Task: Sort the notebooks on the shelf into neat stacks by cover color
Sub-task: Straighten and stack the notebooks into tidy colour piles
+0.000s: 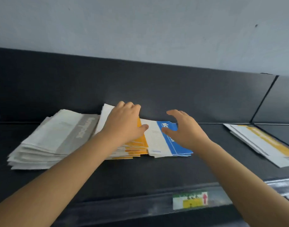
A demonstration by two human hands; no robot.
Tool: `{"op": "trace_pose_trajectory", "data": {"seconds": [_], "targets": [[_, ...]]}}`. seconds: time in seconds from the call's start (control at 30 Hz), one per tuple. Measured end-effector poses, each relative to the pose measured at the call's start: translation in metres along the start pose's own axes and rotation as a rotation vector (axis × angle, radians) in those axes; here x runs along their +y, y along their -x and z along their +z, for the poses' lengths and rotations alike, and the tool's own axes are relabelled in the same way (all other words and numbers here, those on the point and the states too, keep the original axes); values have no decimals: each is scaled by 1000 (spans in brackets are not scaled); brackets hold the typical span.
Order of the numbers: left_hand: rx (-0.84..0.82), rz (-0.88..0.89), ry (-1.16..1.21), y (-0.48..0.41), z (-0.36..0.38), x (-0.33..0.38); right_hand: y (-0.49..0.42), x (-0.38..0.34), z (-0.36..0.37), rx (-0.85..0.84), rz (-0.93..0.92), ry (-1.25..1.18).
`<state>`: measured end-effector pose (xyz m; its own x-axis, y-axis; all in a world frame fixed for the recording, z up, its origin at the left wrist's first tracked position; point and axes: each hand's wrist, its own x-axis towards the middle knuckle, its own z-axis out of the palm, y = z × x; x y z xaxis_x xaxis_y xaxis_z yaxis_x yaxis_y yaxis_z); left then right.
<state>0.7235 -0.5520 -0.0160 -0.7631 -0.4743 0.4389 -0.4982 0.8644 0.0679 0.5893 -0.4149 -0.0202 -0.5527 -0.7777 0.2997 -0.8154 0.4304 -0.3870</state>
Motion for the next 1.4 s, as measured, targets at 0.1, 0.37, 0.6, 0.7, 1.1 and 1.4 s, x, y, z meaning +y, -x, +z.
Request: {"op": "trace_pose_trajectory", "data": {"seconds": [0.1,0.37,0.6,0.7,1.1,1.4], "targets": [[-32,-6,-35,-9,18,61,17,60,-26,3,15,83],[-121,35,-55,-40,55,187,41,172,-87,1,99,213],[-183,143,-90,-74,90,250,48,241,-104,-2,280,258],[-201,160,-88,-84,101,273,49,270,-107,-67,344,303],[-342,28,-72,-127,149,384,15,407,-134,-226,526,320],[-456,-371,467,-146,166,425,-11,436,-127,-242,450,72]]}}
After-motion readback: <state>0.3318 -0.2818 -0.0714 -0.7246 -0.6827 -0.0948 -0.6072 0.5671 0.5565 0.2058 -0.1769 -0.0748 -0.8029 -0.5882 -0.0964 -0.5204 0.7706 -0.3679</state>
